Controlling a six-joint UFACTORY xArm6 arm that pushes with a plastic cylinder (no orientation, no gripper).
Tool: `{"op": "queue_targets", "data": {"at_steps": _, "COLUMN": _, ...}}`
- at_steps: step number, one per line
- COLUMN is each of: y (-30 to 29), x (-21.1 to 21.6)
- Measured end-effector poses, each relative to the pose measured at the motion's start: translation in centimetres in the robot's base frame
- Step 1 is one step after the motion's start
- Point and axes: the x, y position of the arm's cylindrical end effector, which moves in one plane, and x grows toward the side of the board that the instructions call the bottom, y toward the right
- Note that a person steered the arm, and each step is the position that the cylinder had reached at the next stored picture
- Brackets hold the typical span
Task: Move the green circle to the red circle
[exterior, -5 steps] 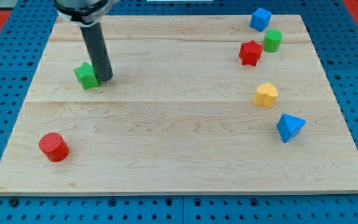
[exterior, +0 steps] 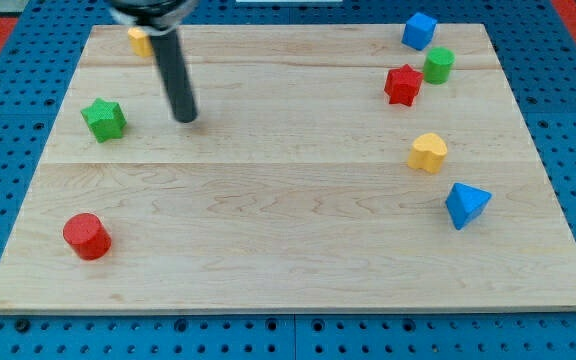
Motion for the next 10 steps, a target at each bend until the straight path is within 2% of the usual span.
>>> {"op": "queue_targets", "data": {"at_steps": 1, "y": 6.0, "x": -3.4}}
{"op": "queue_targets", "data": {"at_steps": 2, "y": 9.5, "x": -5.8}}
{"op": "queue_targets", "data": {"at_steps": 3, "y": 12.7, "x": -6.6}}
{"op": "queue_targets", "data": {"at_steps": 6, "y": 27.9, "x": -10.7}}
{"op": "queue_targets", "data": {"at_steps": 8, "y": 30.5, "x": -8.4}}
{"op": "queue_targets", "data": {"at_steps": 10, "y": 37.1, "x": -7.8}}
